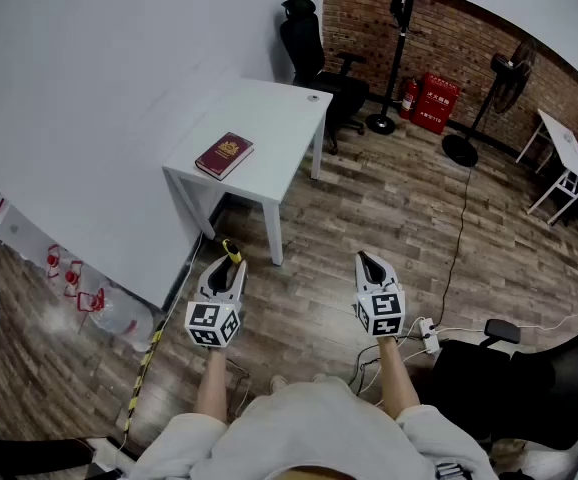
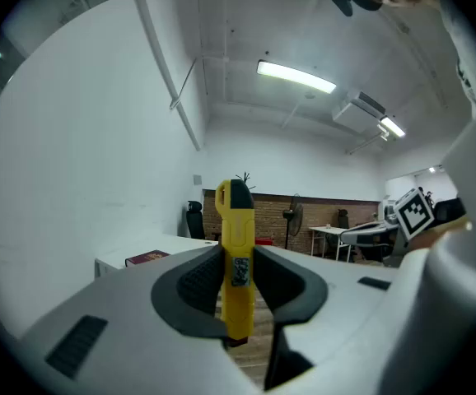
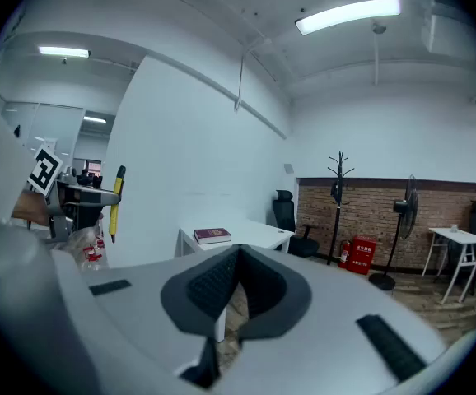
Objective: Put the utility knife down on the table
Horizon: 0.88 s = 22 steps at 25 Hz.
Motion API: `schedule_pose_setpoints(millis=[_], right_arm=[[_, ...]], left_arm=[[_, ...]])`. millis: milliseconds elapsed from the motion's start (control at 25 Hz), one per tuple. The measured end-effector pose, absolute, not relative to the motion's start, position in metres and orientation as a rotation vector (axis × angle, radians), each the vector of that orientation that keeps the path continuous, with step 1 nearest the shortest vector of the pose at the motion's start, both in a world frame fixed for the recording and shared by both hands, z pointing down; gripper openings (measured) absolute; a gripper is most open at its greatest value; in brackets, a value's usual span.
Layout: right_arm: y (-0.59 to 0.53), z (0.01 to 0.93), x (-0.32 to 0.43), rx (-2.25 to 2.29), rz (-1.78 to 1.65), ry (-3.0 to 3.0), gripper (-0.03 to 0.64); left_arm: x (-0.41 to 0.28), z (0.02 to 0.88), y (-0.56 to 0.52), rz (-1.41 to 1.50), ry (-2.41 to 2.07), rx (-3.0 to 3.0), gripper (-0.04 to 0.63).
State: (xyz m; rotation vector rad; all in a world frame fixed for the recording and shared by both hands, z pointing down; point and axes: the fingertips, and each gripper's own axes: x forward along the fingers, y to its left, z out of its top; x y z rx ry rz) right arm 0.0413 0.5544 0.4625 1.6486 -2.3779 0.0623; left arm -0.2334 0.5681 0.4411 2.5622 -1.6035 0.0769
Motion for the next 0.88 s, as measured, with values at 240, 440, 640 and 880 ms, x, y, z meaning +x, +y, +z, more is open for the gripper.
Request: schedule_pose_setpoints(millis=[240,440,640,880], right_arm=[[0.557,0.464,0.044,1.644,0.069,-2.38,-0.002],[0.564,0.466,0.055,1.655,0.085,-2.387,-0.002],[0.567,0.468,0.068,1.66,0.097,-2.401,-0.003],[0.568,0.475,0.087,1.629,0.101,-2.417,-0.002]], left_arm=[[-0.228,0.439,0.567,0.08,-1.621,2.561,0.11],[-0.218,0.439,0.57,0.08,-1.624,2.557,0.11],[-0.203,0.442,0.572,0.08,-1.621,2.555,0.11],[-0.177,0.445,0.573,0.083,-1.63,2.55,0.109]])
